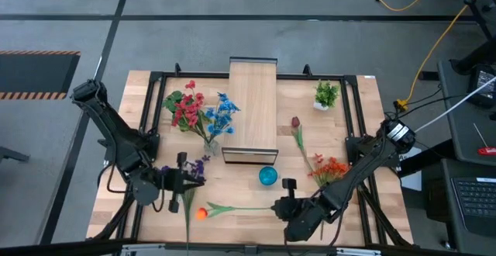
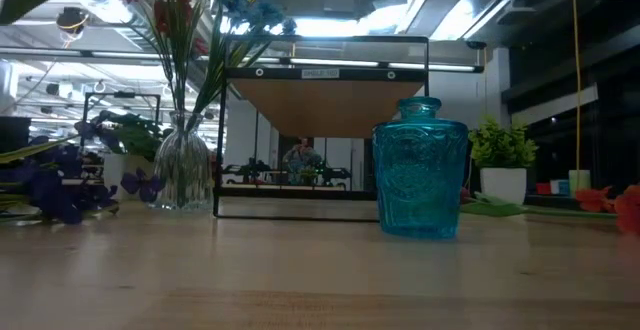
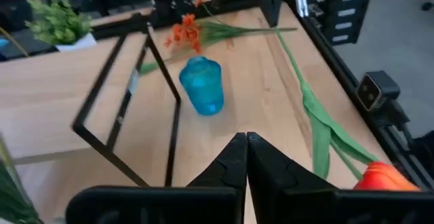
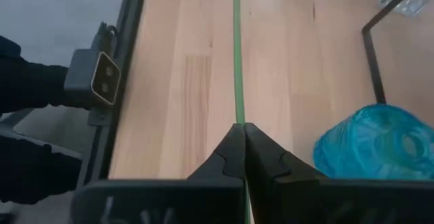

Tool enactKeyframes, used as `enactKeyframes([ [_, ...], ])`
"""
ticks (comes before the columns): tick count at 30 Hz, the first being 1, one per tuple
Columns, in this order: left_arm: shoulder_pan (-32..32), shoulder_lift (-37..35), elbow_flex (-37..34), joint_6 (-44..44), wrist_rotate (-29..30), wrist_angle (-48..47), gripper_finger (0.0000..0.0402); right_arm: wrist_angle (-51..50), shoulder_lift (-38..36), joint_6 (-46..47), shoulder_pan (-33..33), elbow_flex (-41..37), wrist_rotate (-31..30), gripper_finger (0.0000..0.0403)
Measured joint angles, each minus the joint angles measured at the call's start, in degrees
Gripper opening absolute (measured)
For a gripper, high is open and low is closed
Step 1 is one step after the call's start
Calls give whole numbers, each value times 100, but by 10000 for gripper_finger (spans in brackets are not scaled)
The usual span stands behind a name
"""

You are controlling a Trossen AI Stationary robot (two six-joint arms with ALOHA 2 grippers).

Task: Pick and place flowers into a vace then onto a shelf
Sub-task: Put the orange tulip into the transparent vase

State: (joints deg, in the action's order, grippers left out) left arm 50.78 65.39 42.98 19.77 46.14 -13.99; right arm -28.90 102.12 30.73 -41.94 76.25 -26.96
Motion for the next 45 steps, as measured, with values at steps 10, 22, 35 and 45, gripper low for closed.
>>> enactKeyframes([
  [10,55,-35,0,-153,516,-3,37,284,-530,-563,-38,0,-41,0],
  [22,50,-31,0,-269,834,61,85,760,-1091,-1536,-34,0,-50,0],
  [35,33,-21,4,-2509,626,2439,134,1522,-1479,-2551,154,0,-48,0],
  [45,-537,585,7,-4369,-183,4464,145,2249,-1484,-3301,481,0,156,0],
])
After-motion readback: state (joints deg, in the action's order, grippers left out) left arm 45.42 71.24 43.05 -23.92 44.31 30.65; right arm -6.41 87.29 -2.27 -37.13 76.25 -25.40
